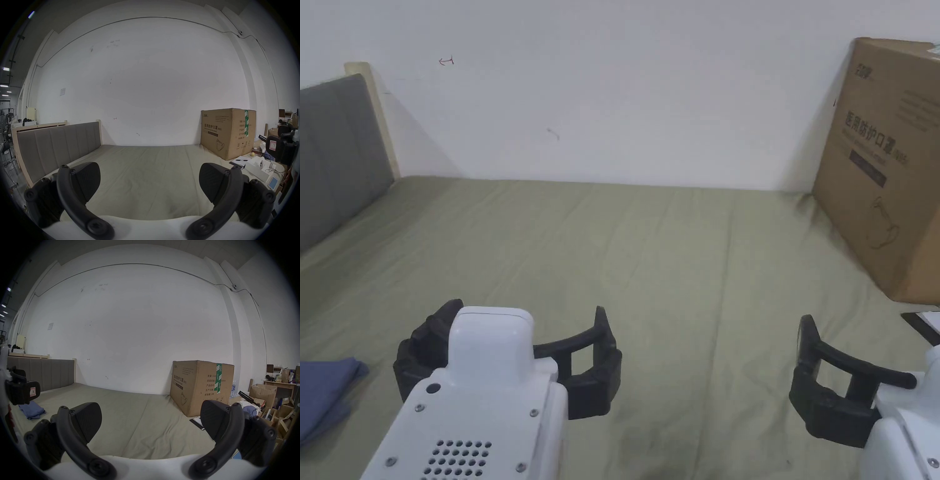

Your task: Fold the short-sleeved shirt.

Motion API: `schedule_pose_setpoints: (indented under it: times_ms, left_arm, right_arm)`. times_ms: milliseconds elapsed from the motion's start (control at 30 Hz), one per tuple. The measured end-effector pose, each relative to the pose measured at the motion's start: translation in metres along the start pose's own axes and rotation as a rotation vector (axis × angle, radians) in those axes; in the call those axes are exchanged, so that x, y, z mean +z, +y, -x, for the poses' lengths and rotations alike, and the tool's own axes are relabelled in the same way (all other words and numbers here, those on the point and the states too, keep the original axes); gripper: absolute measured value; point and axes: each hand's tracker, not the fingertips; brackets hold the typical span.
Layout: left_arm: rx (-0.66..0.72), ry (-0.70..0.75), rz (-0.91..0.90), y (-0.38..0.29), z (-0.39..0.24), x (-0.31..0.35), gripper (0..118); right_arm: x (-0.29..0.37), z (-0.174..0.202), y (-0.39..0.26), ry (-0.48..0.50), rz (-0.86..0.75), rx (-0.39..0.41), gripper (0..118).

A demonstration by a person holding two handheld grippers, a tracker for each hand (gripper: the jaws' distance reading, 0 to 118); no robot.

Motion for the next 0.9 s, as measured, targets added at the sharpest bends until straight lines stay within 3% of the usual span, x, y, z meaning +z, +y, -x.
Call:
schedule_pose_setpoints:
  times_ms: [367,567,700,900]
  left_arm:
    - [0.011,0.043,0.057,0.003,-0.011,-0.010,118]
    - [0.114,0.007,0.135,0.008,-0.009,-0.012,118]
    - [0.062,0.085,0.169,0.013,-0.016,-0.014,118]
    - [0.004,0.056,0.212,0.013,-0.021,-0.016,118]
  right_arm:
    - [-0.002,-0.001,-0.002,0.006,0.020,-0.014,118]
    - [-0.002,0.002,-0.004,0.015,0.034,-0.008,118]
    - [-0.003,0.004,-0.005,0.026,0.042,0.002,118]
    - [-0.005,0.009,-0.008,0.039,0.057,-0.001,118]
